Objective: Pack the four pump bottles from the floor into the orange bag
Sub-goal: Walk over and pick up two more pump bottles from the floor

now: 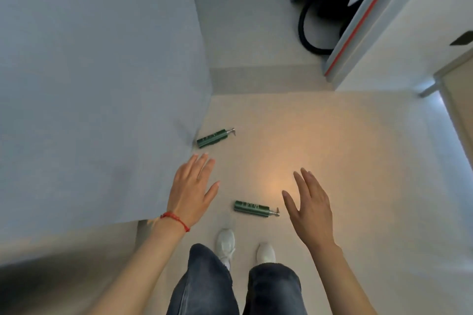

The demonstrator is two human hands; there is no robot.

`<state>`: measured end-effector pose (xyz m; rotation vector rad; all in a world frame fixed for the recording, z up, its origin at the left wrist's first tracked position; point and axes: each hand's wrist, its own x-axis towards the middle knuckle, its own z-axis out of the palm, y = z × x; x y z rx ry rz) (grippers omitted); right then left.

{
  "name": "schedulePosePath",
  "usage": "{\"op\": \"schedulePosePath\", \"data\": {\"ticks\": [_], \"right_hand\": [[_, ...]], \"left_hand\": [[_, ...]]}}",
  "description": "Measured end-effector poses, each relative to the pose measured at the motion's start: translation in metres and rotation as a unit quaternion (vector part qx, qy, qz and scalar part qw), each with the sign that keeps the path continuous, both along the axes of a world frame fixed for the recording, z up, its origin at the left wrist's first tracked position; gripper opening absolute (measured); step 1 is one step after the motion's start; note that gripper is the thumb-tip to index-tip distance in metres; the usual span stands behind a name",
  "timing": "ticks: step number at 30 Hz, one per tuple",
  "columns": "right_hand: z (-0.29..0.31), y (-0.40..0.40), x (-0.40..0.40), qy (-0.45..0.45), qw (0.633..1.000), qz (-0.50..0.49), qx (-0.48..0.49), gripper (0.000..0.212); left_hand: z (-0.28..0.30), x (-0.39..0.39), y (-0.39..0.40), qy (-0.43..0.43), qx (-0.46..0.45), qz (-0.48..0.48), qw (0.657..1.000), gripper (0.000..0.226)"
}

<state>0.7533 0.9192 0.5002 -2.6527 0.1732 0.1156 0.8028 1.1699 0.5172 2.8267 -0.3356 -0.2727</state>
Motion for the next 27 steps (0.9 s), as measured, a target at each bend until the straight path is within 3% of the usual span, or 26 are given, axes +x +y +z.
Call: {"op": "schedulePosePath", "data": {"ticks": [9, 14, 17, 22, 27], "right_hand": [[-0.139, -0.005, 0.006, 0.087, 0.989, -0.105, 0.05, 0.049], [-0.245, -0.015, 0.007, 0.137, 0.98, -0.126, 0.074, 0.048], [-0.32, -0.015, 0.002, 0.174, 0.958, -0.19, 0.125, 0.046], [-0.45, -0.001, -0.01, 0.26, 0.876, -0.326, 0.241, 0.042], [-0.569, 0.009, -0.016, 0.318, 0.723, -0.513, 0.336, 0.047]], "left_hand": [[-0.137, 0.044, -0.031, 0.057, -0.009, -0.069, 0.996, 0.053], [-0.232, 0.051, -0.05, 0.081, 0.004, -0.115, 0.99, 0.053], [-0.294, 0.054, -0.057, 0.087, 0.007, -0.121, 0.989, 0.055], [-0.395, 0.052, -0.067, 0.11, -0.006, -0.099, 0.989, 0.058], [-0.488, 0.042, -0.064, 0.126, -0.01, -0.07, 0.99, 0.057]]}}
